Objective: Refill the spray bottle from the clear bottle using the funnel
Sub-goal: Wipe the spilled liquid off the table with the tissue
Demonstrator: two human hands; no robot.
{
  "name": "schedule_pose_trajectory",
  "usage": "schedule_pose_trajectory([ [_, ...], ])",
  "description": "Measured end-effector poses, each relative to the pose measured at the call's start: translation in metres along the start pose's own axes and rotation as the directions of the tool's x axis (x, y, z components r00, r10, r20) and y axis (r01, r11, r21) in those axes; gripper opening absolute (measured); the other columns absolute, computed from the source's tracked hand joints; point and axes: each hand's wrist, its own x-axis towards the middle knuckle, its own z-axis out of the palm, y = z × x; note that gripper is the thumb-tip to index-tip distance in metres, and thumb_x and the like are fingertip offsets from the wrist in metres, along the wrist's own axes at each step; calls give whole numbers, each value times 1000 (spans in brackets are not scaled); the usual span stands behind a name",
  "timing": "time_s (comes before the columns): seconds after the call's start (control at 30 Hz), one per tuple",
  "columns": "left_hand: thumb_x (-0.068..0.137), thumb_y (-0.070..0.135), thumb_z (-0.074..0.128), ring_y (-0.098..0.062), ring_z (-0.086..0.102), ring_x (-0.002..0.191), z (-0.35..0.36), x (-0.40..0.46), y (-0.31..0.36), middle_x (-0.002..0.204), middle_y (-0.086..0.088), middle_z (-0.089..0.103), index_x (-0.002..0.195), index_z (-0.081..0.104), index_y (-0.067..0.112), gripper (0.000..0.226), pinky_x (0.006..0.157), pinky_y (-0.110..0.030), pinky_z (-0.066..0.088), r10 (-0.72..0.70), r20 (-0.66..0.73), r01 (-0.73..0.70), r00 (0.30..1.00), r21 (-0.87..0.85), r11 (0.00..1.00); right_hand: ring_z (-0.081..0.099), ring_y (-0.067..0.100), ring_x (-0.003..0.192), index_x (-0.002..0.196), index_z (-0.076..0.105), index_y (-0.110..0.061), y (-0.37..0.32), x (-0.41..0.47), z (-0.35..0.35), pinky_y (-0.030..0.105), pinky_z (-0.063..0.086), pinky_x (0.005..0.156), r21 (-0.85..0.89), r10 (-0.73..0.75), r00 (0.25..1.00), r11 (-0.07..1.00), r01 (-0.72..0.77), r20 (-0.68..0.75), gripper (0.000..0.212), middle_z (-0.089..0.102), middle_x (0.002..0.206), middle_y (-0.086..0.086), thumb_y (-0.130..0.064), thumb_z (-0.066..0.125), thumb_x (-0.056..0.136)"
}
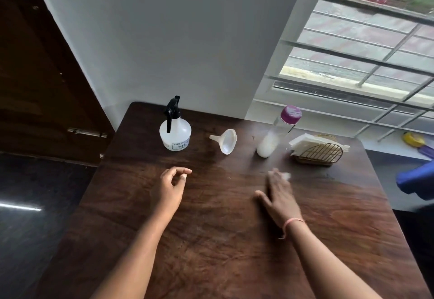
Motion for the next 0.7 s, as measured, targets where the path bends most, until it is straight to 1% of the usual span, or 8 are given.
schedule_pose_trajectory([
  [0.1, 86, 17, 58, -6, 60, 79, -4, 0, -4, 93, 15, 68, 84, 67, 36, 21, 69, -30, 46, -11, -13, 11, 1000, -3, 1000, -10, 21, 147, 151, 2, -4, 28, -16, -9, 39, -3, 120, 59, 376, 926, 925, -377, 28, 106, -7, 160, 11, -79, 6, 76],
  [0.17, 86, 17, 57, -5, 58, 73, -5, 0, -7, 94, 15, 68, 84, 67, 36, 21, 68, -28, 44, -25, -21, 25, 999, -12, 1000, -14, 22, 147, 151, -1, -3, 4, -21, -3, 38, -8, 119, 70, 382, 924, 921, -382, 27, 107, -11, 160, 13, -78, 9, 75],
  [0.27, 86, 18, 57, -4, 55, 67, -5, -1, -9, 92, 14, 69, 83, 67, 35, 20, 66, -28, 43, -60, -30, 59, 998, -38, 998, -20, 20, 145, 151, -4, -5, -66, -25, 19, 32, -17, 117, 55, 158, 987, 986, -157, -9, 108, -16, 158, 10, -83, 8, 77],
  [0.37, 87, 20, 57, -7, 55, 65, -10, -3, -10, 92, 15, 70, 85, 67, 36, 19, 67, -28, 45, -77, -50, 75, 996, -32, 997, -23, 19, 144, 152, -4, -9, -139, -32, 38, 34, -14, 117, 63, -115, 993, 992, 114, 21, 109, -18, 157, 8, -86, 4, 75],
  [0.43, 87, 21, 56, -8, 58, 70, -18, -4, -14, 93, 15, 70, 87, 66, 36, 19, 73, -32, 48, -84, -63, 83, 994, -25, 996, -21, 19, 145, 152, -1, -9, -181, -41, 46, 36, -10, 119, 73, -330, 941, 943, 324, 82, 107, -15, 158, 8, -84, 4, 76],
  [0.53, 87, 21, 56, -6, 65, 89, -31, -7, -20, 94, 17, 70, 87, 66, 37, 19, 84, -36, 51, -93, -89, 91, 992, -26, 995, -15, 18, 146, 152, 6, -9, -215, -58, 54, 37, -5, 120, 67, -590, 794, 807, 587, 148, 98, -5, 160, 9, -79, 16, 84],
  [0.6, 88, 20, 56, -8, 65, 92, -43, -10, -21, 94, 15, 71, 88, 67, 35, 19, 86, -35, 50, -101, -125, 99, 987, -19, 995, -8, 17, 147, 153, 10, -12, -210, -60, 59, 39, 2, 121, 54, -647, 750, 761, 647, 134, 90, 0, 160, 6, -73, 24, 88],
  [0.7, 88, 19, 56, -11, 65, 85, -60, -13, -23, 93, 11, 72, 88, 68, 32, 18, 81, -35, 50, -132, -190, 132, 973, -10, 991, 1, 17, 148, 152, 17, -14, -167, -43, 53, 35, 1, 121, 30, -529, 848, 848, 529, 21, 88, 7, 160, 4, -74, 20, 88],
])
